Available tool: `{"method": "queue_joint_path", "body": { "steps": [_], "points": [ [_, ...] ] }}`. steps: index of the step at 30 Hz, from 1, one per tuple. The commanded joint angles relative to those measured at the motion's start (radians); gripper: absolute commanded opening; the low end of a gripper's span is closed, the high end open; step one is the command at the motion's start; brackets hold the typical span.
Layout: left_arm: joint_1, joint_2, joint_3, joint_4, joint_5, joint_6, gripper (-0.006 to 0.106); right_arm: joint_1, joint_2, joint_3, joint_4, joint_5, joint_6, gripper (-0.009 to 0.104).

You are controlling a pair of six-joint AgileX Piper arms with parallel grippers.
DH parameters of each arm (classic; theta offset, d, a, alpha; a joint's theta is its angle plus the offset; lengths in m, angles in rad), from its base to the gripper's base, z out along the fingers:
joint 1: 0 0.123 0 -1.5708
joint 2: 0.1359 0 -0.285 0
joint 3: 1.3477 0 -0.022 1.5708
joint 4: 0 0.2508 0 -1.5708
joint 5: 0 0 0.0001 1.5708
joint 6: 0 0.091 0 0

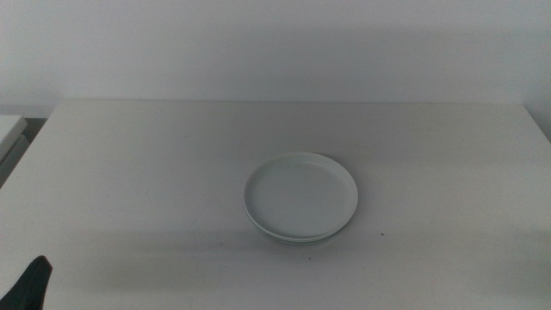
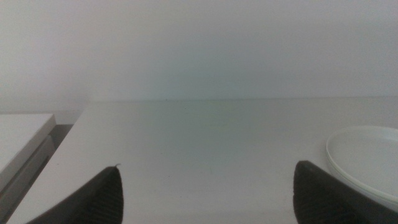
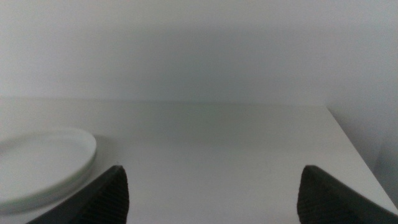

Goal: Stack the three bowls on top of each other.

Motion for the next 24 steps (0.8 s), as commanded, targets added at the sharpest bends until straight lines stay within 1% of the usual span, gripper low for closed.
{"method": "queue_joint_path", "body": {
  "steps": [1, 5, 9, 16, 24],
  "points": [
    [0.001, -0.004, 0.004, -0.003, -0.021, -0.008, 0.094, -0.006, -0.004, 0.005, -0.032, 0.038, -0.003, 0.082],
    [0.001, -0.004, 0.004, -0.003, -0.040, -0.008, 0.094, -0.006, -0.004, 0.005, -0.042, 0.028, -0.003, 0.082],
    [0.001, -0.004, 0.004, -0.003, -0.035, -0.008, 0.094, -0.006, -0.004, 0.005, -0.032, 0.014, -0.003, 0.082],
    [0.001, -0.004, 0.004, 0.049, -0.038, -0.008, 0.094, -0.006, -0.004, 0.005, -0.032, 0.014, -0.003, 0.082],
    [0.001, -0.004, 0.004, 0.052, -0.038, -0.008, 0.094, -0.006, -0.004, 0.005, -0.032, 0.014, -0.003, 0.082]
  ]
}}
